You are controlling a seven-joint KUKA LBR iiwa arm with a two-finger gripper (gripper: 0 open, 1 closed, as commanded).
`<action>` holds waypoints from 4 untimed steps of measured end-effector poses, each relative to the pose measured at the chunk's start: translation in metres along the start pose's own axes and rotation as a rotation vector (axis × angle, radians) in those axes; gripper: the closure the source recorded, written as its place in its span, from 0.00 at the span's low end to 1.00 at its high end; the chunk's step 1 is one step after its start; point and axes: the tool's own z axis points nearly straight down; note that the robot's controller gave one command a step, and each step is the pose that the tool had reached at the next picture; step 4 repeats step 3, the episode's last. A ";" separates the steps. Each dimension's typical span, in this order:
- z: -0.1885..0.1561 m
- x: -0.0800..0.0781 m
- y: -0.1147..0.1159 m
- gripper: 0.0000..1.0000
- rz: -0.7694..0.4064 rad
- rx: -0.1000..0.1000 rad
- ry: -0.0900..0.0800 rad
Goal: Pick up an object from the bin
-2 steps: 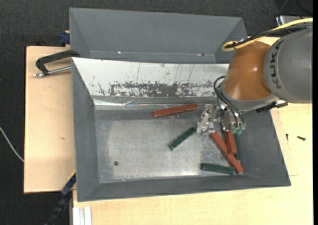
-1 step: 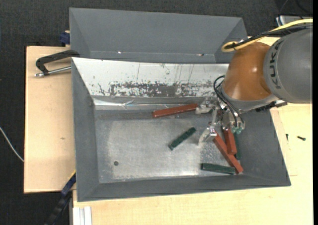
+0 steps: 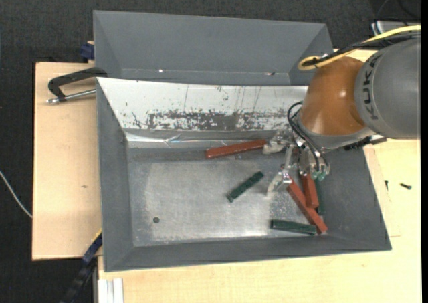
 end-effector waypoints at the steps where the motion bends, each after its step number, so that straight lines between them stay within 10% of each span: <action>1: -0.004 0.018 0.065 1.00 -0.144 0.002 0.013; 2: -0.004 0.018 0.065 1.00 -0.144 0.002 0.013; 3: -0.178 0.034 0.059 1.00 -0.157 -0.001 0.002; 4: -0.178 0.034 0.059 1.00 -0.157 -0.001 0.002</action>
Offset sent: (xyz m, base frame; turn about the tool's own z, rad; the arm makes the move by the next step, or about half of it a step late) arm 0.0000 0.0000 0.0000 0.0000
